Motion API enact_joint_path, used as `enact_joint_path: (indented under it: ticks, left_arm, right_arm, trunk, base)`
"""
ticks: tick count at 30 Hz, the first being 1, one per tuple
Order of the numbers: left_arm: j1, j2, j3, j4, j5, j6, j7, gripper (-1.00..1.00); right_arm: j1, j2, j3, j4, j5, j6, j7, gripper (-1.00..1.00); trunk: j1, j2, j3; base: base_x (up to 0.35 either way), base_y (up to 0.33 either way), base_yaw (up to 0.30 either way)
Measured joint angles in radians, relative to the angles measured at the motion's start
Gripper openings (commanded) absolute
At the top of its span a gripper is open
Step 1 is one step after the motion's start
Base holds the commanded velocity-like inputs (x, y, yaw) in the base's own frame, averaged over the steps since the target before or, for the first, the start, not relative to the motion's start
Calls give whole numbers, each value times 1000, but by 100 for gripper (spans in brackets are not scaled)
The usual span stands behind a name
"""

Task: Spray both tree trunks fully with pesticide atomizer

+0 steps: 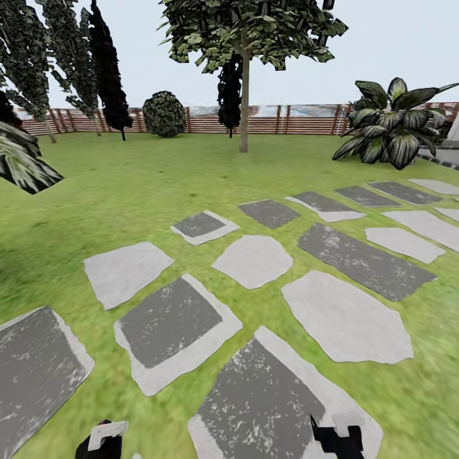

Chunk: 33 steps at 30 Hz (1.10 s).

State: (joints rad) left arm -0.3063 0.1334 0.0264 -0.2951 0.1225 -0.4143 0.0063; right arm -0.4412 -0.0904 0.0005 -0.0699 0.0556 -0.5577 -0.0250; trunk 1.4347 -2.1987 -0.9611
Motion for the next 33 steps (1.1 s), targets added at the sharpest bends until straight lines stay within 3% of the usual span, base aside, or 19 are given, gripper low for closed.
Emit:
enact_joint_path:
  ticks: [11,33]
  left_arm:
    - [0,0,0,1,0,0,0,-100]
    - [0,-2,1,5,0,0,0,-100]
  right_arm:
    - [0,0,0,0,0,0,1,100]
    - [0,0,0,0,0,0,0,100]
  trunk:
    - [0,0,4]
    - [0,0,4]
  base:
    - [339,0,-125]
    - [339,0,-5]
